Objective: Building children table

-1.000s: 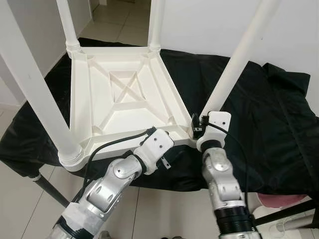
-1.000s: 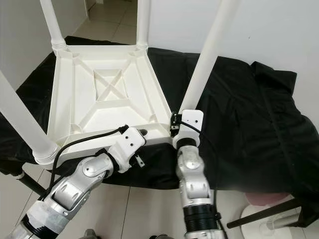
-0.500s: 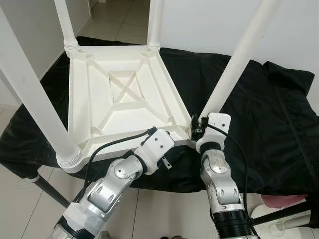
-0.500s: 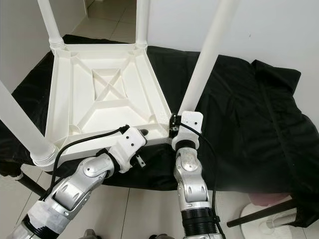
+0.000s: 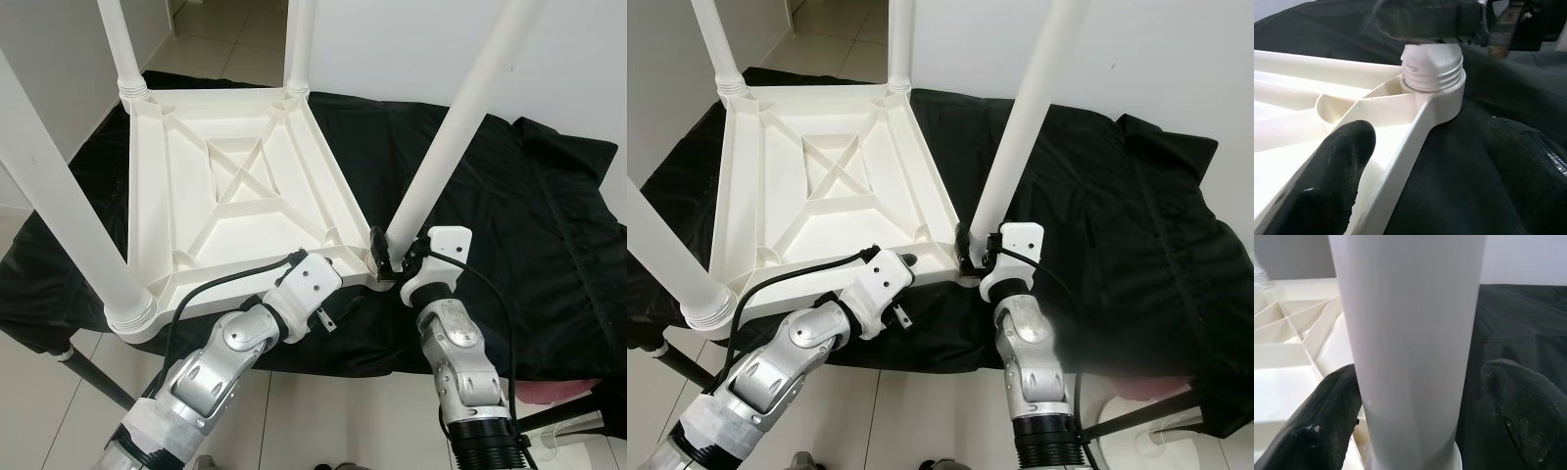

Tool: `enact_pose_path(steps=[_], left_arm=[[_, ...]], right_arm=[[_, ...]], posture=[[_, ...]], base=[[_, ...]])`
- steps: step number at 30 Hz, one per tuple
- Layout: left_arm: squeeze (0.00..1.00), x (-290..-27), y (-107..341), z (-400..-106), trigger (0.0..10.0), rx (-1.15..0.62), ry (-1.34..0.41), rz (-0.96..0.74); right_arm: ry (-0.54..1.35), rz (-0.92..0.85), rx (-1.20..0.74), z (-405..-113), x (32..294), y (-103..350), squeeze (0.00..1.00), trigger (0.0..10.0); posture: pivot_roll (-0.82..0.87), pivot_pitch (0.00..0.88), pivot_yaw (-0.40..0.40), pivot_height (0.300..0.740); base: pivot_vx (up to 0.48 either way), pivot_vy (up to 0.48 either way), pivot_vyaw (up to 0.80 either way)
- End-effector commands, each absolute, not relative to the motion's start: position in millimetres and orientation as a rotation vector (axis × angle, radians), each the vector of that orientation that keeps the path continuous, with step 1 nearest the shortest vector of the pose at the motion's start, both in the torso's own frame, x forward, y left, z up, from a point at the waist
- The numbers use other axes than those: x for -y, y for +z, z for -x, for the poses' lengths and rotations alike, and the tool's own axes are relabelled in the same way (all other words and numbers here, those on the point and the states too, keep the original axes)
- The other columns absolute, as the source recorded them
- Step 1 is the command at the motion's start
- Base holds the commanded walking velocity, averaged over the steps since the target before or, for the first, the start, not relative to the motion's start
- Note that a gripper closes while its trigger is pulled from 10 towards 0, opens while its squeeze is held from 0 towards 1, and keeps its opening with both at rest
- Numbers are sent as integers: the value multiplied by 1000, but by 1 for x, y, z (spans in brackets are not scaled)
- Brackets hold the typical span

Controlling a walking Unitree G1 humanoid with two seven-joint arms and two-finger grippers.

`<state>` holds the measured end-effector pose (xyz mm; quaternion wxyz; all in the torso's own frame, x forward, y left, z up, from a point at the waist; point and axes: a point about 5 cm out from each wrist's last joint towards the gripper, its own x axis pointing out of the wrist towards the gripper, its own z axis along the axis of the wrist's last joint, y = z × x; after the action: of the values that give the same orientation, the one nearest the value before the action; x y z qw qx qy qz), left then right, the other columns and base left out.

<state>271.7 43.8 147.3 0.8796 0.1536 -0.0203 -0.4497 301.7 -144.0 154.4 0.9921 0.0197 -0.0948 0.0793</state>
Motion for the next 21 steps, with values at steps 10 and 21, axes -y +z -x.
enact_pose_path(steps=[10,21], left_arm=[[0,-50,145,-269,10000,19,-995,-320],[0,-46,147,-268,10000,22,-1022,-296]], right_arm=[[345,9,169,-310,154,143,0,10000],[502,13,125,-323,154,133,0,10000]], posture=[[37,92,-84,740],[33,85,-64,740]], base=[[0,0,0],[0,0,0]])
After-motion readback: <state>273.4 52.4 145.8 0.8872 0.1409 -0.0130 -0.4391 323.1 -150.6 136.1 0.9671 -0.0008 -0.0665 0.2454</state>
